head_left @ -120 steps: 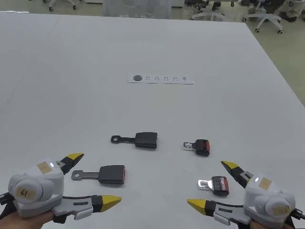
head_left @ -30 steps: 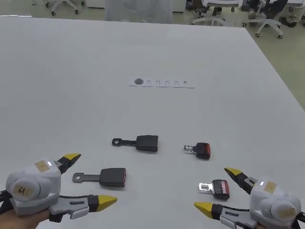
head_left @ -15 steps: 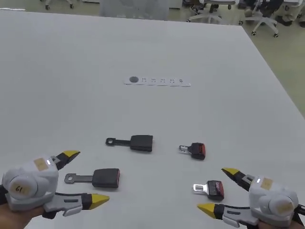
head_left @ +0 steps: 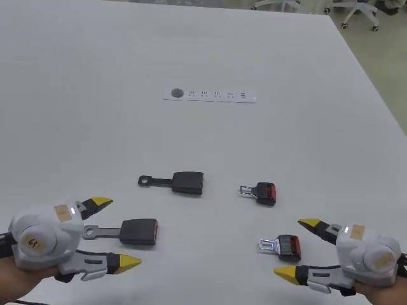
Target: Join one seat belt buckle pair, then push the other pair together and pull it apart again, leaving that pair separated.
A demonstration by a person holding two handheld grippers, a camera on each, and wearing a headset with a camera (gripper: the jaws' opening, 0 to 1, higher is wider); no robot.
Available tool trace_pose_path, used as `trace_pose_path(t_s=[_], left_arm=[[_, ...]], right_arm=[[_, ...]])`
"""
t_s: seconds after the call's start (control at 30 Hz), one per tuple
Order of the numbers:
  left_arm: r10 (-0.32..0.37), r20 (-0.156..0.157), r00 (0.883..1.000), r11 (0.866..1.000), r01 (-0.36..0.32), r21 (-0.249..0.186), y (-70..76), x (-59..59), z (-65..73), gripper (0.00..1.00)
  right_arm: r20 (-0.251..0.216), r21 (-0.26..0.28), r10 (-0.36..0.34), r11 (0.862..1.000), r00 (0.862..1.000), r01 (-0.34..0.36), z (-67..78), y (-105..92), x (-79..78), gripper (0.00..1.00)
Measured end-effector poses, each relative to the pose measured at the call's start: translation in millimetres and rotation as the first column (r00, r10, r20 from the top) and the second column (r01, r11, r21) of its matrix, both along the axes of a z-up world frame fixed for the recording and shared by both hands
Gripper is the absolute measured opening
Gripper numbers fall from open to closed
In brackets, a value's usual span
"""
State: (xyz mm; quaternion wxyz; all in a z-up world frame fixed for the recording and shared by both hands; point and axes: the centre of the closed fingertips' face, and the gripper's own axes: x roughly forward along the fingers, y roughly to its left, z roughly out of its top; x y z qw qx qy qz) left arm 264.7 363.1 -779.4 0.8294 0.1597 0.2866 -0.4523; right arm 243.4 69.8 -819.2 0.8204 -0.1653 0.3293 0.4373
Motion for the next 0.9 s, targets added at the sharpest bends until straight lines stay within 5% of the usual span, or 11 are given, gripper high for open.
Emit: trace_pose_path(t_s=[0.4, 0.8, 0.9], left_arm=[[-0.093, -0.056, 0.994, 0.993, 0.097, 0.068, 0.5, 14.4, -31.1, 0.74], [-0.195, -0.132, 0.972, 0.965, 0.214, 0.150, 2.0, 16.7, -66.0, 0.62], [-0.208, -0.140, 0.968, 0.965, 0.227, 0.134, -0.9, 18.2, -67.7, 0.62]], right_arm=[[-0.121, -0.021, 0.086, 0.996, 0.989, -0.089, -26.1, -8.9, -1.9, 0.71], [-0.163, -0.059, 0.152, 0.985, 0.975, -0.163, -36.2, -16.9, -4.3, 0.64], [-0.163, -0.069, 0.177, 0.979, 0.971, -0.190, -36.6, -15.8, -3.8, 0.58]])
